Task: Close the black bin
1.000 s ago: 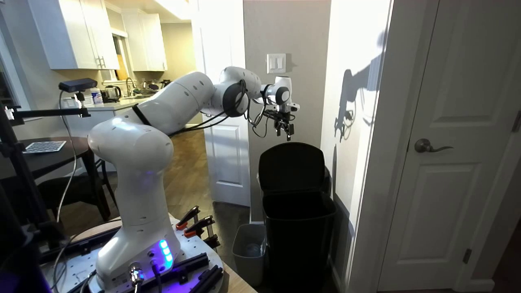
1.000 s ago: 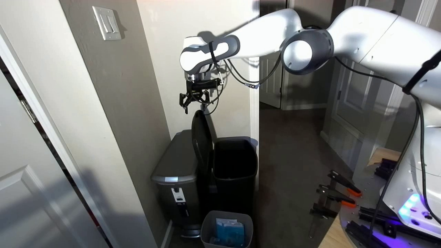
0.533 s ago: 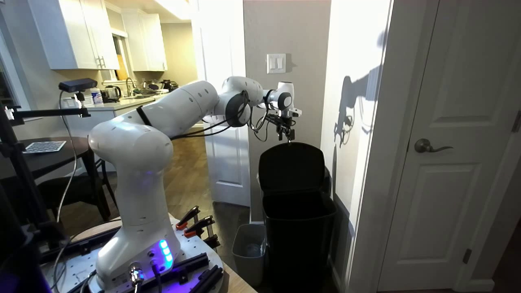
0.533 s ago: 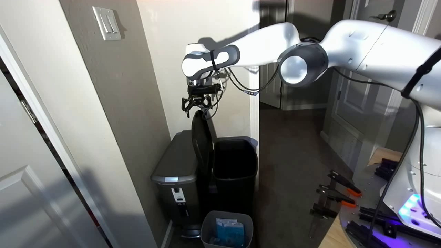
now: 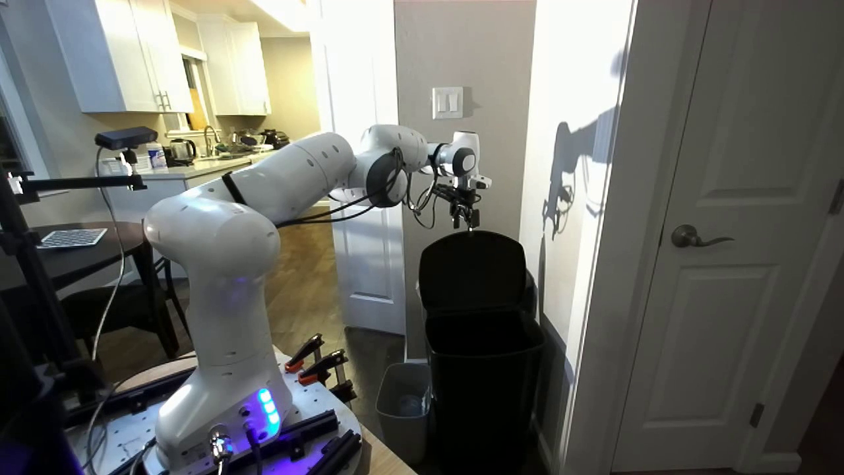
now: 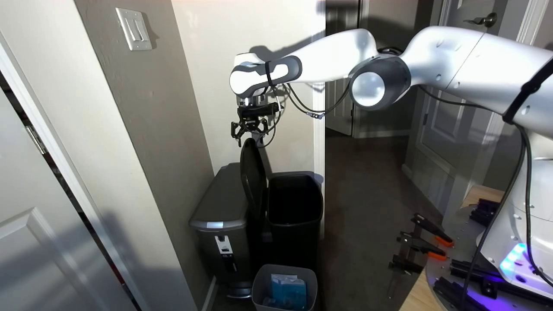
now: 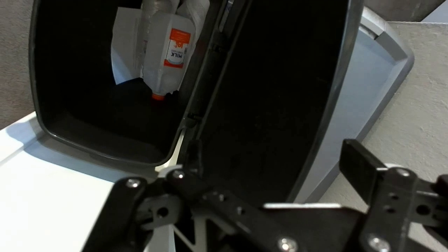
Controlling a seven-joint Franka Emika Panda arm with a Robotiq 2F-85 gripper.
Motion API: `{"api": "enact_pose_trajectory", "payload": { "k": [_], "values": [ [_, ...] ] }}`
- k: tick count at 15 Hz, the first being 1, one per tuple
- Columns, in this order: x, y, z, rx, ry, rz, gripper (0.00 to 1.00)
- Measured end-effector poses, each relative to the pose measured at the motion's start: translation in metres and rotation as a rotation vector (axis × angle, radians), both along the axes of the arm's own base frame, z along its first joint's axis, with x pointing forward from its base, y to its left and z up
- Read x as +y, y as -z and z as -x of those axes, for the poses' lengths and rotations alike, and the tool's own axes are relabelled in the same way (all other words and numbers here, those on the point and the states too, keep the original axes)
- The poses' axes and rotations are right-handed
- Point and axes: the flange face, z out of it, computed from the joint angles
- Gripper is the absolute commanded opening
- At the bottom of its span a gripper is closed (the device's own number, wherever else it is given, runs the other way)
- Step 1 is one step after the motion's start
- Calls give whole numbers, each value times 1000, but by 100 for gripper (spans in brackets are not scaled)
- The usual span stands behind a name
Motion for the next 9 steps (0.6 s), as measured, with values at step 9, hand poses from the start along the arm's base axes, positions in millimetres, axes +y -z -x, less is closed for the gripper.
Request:
{"api": "enact_pose_trajectory", "payload": {
  "k": [9],
  "values": [
    [2,17,7,67,5,9,100]
  ]
}}
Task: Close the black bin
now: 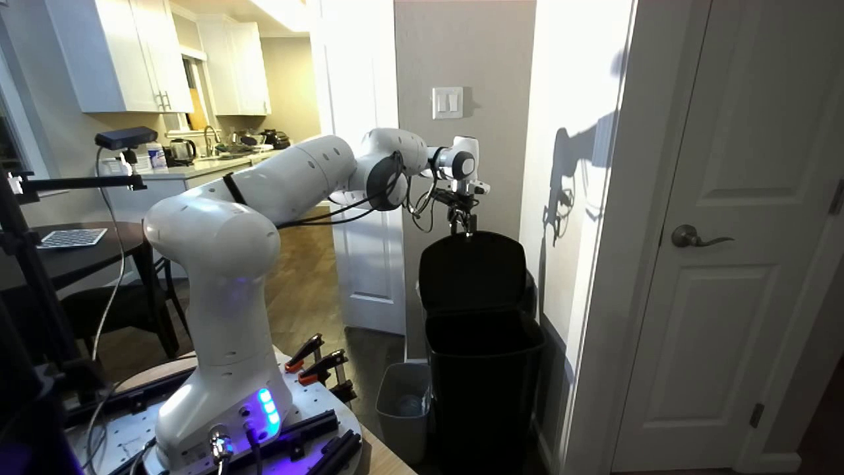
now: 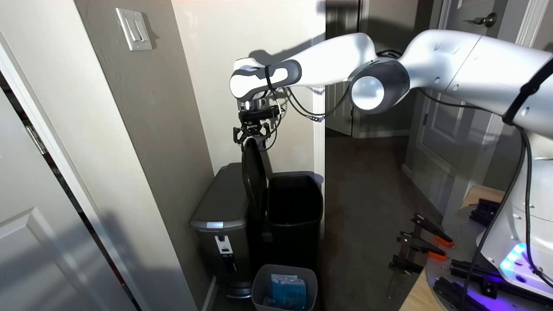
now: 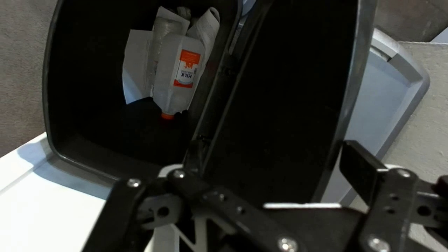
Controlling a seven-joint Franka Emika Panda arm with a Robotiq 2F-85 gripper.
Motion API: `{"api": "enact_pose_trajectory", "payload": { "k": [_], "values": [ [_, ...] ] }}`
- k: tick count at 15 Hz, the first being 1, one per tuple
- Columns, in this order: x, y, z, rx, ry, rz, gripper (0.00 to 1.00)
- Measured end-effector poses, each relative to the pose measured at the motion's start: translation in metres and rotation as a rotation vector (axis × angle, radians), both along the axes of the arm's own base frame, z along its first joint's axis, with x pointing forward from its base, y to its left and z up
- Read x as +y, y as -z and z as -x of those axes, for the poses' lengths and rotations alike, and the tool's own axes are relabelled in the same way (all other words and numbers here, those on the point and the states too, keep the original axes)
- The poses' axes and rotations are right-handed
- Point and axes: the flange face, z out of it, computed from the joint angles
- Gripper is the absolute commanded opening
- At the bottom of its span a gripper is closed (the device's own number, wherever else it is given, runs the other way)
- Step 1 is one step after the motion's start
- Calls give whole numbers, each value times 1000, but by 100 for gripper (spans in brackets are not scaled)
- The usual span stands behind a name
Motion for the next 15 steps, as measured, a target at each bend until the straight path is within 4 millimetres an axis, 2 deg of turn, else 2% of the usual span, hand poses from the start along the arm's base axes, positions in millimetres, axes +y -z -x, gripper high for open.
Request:
{"api": "enact_pose_trajectory", "payload": {
  "k": [7,15],
  "values": [
    [-5,5,6,53,41,38,100],
    [-26,-23,10,75,117,195,100]
  ]
}}
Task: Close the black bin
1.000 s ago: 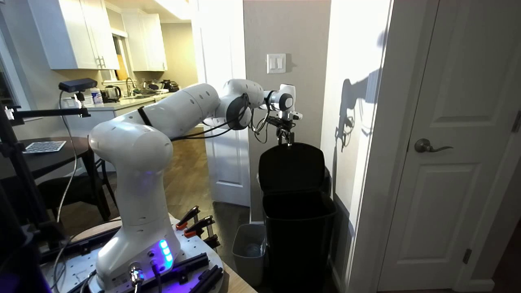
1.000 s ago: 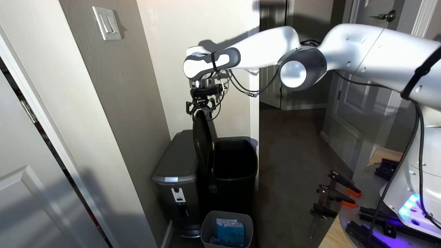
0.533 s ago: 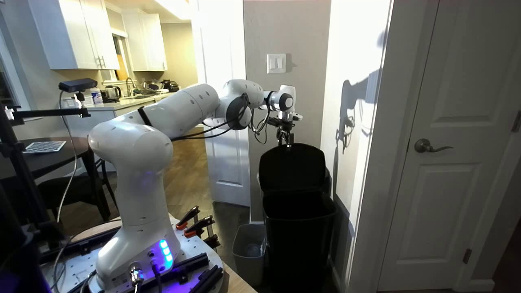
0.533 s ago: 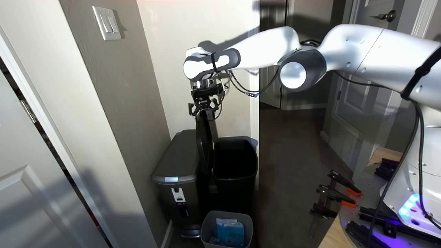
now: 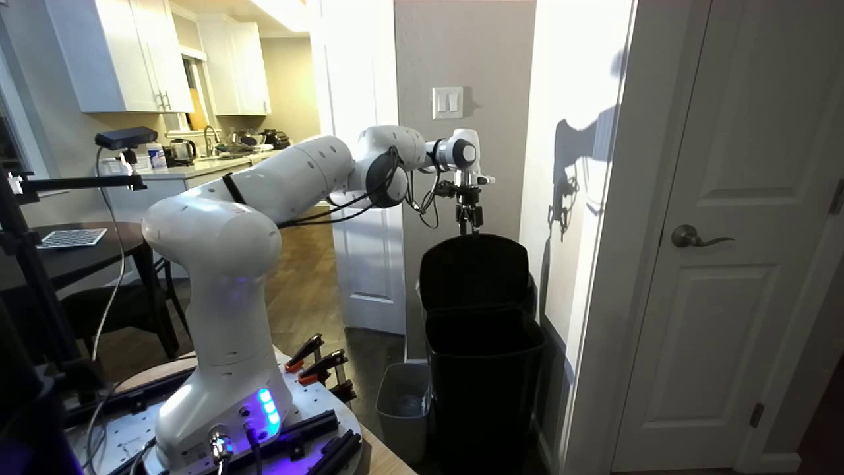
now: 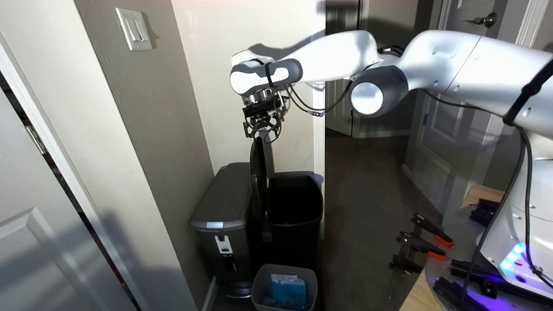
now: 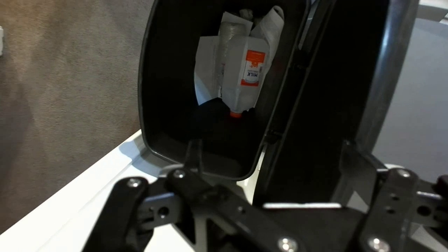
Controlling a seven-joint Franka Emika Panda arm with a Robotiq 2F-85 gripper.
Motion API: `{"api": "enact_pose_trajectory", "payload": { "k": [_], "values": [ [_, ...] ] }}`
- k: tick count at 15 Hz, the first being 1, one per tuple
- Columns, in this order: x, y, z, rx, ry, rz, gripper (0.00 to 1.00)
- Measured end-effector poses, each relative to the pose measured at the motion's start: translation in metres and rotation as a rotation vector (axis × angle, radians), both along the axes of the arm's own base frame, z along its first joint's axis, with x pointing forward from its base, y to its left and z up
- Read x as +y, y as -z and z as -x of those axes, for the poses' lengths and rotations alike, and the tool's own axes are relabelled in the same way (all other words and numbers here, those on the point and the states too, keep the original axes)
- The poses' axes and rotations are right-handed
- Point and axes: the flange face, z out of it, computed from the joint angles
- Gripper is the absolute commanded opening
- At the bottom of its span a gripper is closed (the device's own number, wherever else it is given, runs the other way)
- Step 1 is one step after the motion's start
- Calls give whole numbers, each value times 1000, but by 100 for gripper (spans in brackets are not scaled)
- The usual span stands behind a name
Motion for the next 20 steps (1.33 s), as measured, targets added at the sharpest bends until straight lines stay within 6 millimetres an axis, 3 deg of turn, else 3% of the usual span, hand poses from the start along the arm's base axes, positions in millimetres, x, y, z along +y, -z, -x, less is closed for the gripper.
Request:
{"api": "enact_pose_trajectory", "payload": {
  "k": [3,6,14,20],
  "values": [
    [-3,-14,5,29,8,30,100],
    [-1,-12,6,30,7,22,100],
    [29,-17,-4,-60,-16,-148,100],
    [50,3,0,-40,-37,-187,100]
  ]
}}
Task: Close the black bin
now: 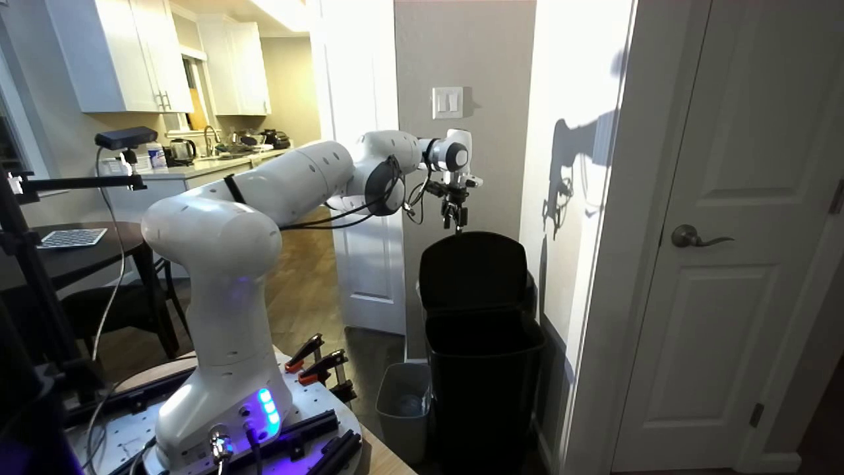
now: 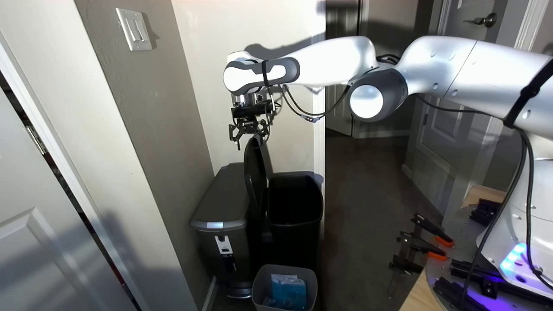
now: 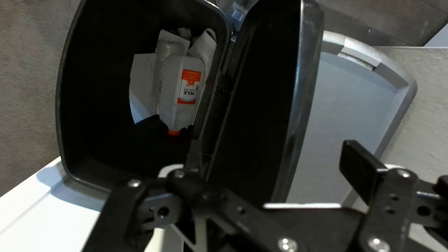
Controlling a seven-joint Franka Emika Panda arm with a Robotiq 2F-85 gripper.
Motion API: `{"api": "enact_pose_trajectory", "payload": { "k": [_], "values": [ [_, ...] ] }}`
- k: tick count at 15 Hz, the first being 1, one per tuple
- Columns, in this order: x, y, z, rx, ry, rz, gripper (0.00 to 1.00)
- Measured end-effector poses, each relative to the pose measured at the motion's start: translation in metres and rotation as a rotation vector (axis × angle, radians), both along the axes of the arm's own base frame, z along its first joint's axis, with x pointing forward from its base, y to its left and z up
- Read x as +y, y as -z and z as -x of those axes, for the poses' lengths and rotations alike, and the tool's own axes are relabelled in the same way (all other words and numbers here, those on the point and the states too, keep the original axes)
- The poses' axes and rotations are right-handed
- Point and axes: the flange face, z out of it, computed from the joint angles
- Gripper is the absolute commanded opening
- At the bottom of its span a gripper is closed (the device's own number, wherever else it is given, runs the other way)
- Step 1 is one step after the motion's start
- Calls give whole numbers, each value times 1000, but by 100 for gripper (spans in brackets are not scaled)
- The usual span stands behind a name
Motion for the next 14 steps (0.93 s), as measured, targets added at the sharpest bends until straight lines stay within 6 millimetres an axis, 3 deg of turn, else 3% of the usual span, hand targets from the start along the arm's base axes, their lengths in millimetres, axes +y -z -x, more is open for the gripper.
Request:
{"api": "enact_pose_trajectory", "payload": {
  "k": [6,14],
  "values": [
    [0,22,2,23,-6,36,100],
    [-33,15,3,39,10,229,100]
  ]
}}
